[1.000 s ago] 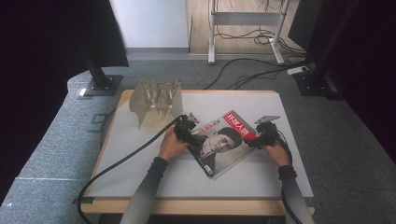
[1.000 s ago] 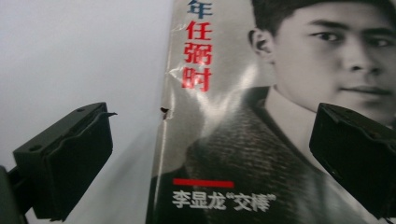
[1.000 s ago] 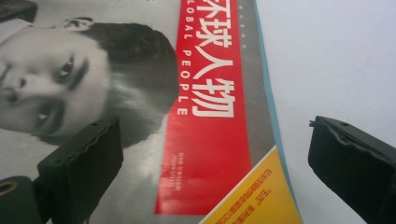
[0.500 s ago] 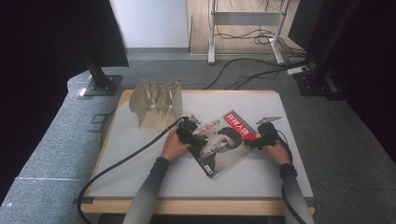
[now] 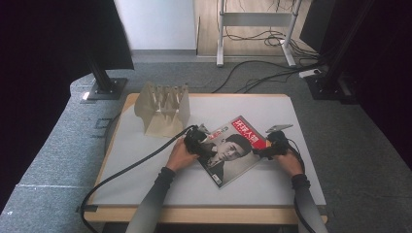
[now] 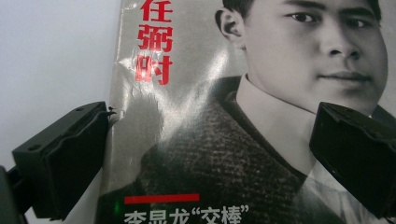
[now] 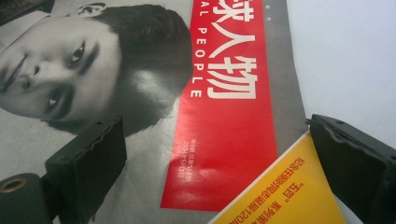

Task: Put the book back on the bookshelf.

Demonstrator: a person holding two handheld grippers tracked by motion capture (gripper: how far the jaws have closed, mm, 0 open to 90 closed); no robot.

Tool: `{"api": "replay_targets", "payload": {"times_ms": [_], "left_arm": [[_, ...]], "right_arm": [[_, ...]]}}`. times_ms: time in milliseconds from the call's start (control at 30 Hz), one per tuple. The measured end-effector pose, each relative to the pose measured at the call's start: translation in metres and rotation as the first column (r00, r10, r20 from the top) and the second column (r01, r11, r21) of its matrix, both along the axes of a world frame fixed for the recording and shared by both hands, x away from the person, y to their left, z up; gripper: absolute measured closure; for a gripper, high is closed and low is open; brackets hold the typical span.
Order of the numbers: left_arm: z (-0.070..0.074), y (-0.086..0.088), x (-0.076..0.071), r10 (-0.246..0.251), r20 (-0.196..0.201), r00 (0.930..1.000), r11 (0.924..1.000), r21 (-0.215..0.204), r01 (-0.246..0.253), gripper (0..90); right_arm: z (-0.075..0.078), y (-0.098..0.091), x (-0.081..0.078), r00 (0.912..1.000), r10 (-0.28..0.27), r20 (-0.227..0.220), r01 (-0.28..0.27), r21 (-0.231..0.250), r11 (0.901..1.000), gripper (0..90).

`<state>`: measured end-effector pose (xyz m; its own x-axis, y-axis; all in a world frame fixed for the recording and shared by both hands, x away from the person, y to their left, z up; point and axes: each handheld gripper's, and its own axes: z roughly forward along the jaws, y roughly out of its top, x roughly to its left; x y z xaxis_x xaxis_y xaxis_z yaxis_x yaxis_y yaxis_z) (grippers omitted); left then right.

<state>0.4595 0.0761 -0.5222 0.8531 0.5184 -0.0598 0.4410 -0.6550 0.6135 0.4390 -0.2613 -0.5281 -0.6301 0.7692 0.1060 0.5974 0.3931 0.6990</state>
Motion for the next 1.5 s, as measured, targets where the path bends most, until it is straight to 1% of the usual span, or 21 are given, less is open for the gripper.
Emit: {"api": "replay_targets", "payload": {"times_ms": [67,100,200,333,467,500,600,667,767,800,833,900,933,967,1133,1300,1333,1367,1433,1467,1500], "left_arm": [[0.0,0.002,-0.002,-0.003,-0.001,1.0,1.0,-0.007,0.003,0.0],[-0.001,0.006,-0.005,-0.005,-0.002,1.0,0.9997,-0.022,0.005,0.0],[-0.001,0.008,-0.009,-0.007,-0.005,1.0,0.9995,-0.03,0.007,0.0],[0.0,0.01,-0.018,-0.02,-0.006,0.9998,0.9998,0.002,0.02,0.0],[0.0,0.016,-0.028,-0.029,-0.006,0.9996,0.9996,0.002,0.029,0.0],[0.0,0.016,-0.028,-0.029,-0.006,0.9996,0.9996,0.002,0.029,0.0],[0.0,0.022,-0.04,-0.031,-0.003,0.9995,0.9995,-0.003,0.031,0.0],[0.0,0.023,-0.043,-0.034,-0.003,0.9994,0.9994,-0.004,0.034,0.0],[0.0,0.03,-0.055,-0.045,-0.006,0.999,0.999,0.0,0.045,0.0],[0.0,0.03,-0.055,-0.045,-0.006,0.999,0.999,0.0,0.045,0.0],[0.0,0.032,-0.059,-0.051,-0.006,0.9987,0.9987,0.002,0.051,0.0],[0.001,0.036,-0.068,-0.055,-0.006,0.9985,0.9985,0.006,0.055,0.0],[0.001,0.036,-0.068,-0.055,-0.006,0.9985,0.9985,0.006,0.055,0.0],[0.001,0.038,-0.072,-0.057,-0.007,0.9984,0.9984,0.008,0.057,0.0],[0.001,0.045,-0.089,-0.063,-0.002,0.998,0.998,0.003,0.063,0.0],[-0.001,0.047,-0.098,-0.053,0.008,0.9986,0.9985,-0.014,0.053,0.0],[-0.001,0.048,-0.1,-0.052,0.01,0.9986,0.9985,-0.018,0.052,0.0],[-0.001,0.048,-0.101,-0.054,0.01,0.9985,0.9984,-0.019,0.054,0.0],[-0.002,0.048,-0.105,-0.053,0.011,0.9985,0.9984,-0.019,0.053,0.0],[-0.001,0.048,-0.109,-0.055,0.01,0.9984,0.9984,-0.014,0.055,0.0],[-0.001,0.048,-0.109,-0.055,0.01,0.9984,0.9984,-0.014,0.055,0.0]], "right_arm": [[0.0,0.0,-0.002,1.0,0.005,0.002,-0.005,-0.002,1.0,5.5],[0.0,0.001,-0.006,0.9999,0.014,0.0,-0.014,-0.001,0.9999,5.6],[0.0,0.003,-0.011,0.9998,0.021,0.003,-0.021,-0.002,0.9998,5.6],[0.0,0.006,-0.017,0.9995,0.031,0.003,-0.031,-0.008,0.9995,5.5],[0.0,0.012,-0.025,0.9992,0.04,0.008,-0.04,-0.02,0.999,5.3],[0.0,0.013,-0.027,0.9992,0.041,0.007,-0.04,-0.019,0.999,5.2],[-0.001,0.016,-0.034,0.9988,0.047,0.013,-0.047,-0.021,0.9987,5.1],[-0.001,0.018,-0.038,0.9983,0.055,0.017,-0.055,-0.016,0.9984,5.0],[-0.002,0.022,-0.047,0.9979,0.06,0.024,-0.059,-0.016,0.9981,4.9],[-0.002,0.022,-0.047,0.9979,0.06,0.024,-0.059,-0.016,0.9981,4.9],[-0.002,0.025,-0.053,0.9972,0.069,0.028,-0.068,-0.025,0.9974,4.5],[-0.002,0.029,-0.059,0.9968,0.075,0.028,-0.074,-0.031,0.9968,4.2],[-0.002,0.029,-0.059,0.9968,0.075,0.028,-0.074,-0.031,0.9968,4.2],[-0.002,0.032,-0.066,0.9963,0.08,0.032,-0.079,-0.033,0.9963,3.9],[-0.003,0.037,-0.076,0.9959,0.082,0.038,-0.081,-0.029,0.9963,4.2],[-0.001,0.03,-0.083,0.9976,0.064,0.027,-0.063,-0.018,0.9978,5.2],[0.0,0.026,-0.086,0.9986,0.048,0.023,-0.047,-0.022,0.9986,5.4],[0.002,0.017,-0.094,0.999,0.024,0.039,-0.023,-0.022,0.9995,6.5],[0.004,0.009,-0.1,0.999,0.008,0.043,-0.007,-0.019,0.9998,7.3],[0.005,0.006,-0.103,0.9989,0.0,0.047,0.001,-0.02,0.9998,7.3],[0.005,0.006,-0.103,0.9989,0.0,0.047,0.001,-0.02,0.9998,7.3]]}}
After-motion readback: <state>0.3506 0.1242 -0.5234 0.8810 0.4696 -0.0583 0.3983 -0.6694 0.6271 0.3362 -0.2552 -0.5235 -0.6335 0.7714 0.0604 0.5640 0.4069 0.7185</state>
